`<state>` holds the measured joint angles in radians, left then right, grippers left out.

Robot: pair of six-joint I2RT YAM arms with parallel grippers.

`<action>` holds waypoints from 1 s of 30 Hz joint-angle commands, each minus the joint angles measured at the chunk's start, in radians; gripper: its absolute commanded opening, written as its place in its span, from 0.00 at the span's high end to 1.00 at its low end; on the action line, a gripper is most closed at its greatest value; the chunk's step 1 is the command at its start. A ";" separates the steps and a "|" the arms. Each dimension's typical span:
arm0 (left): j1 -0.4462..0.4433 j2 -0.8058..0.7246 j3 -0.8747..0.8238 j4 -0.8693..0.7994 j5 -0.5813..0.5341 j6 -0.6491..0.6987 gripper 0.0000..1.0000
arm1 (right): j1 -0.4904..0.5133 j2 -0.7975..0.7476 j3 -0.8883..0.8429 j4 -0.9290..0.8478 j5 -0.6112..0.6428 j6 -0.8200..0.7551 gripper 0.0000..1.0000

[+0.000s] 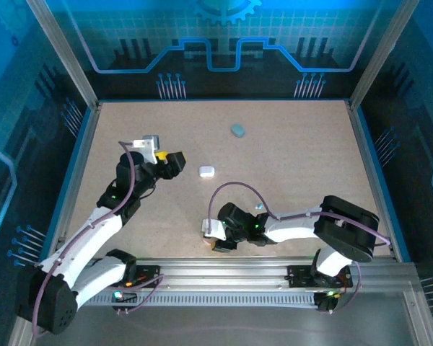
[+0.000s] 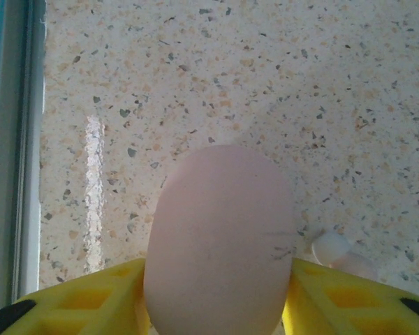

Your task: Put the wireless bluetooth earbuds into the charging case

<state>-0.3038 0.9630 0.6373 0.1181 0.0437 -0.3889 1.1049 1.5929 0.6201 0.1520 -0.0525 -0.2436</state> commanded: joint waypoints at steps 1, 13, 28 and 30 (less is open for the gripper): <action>0.005 0.003 -0.008 0.024 -0.017 0.023 0.27 | -0.004 0.029 0.021 0.041 -0.010 0.005 0.51; 0.005 0.003 0.003 0.041 0.023 0.039 0.28 | -0.041 -0.186 0.022 -0.038 -0.056 -0.009 0.65; -0.109 0.245 0.274 0.022 0.511 -0.198 0.28 | -0.469 -0.450 0.187 -0.149 -0.258 -0.045 0.66; -0.140 0.270 0.305 -0.017 0.517 -0.180 0.28 | -0.479 -0.429 0.215 -0.153 -0.264 -0.064 0.66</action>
<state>-0.3969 1.2041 0.8879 0.1371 0.4557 -0.5491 0.6449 1.1355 0.7780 0.0296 -0.2665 -0.2661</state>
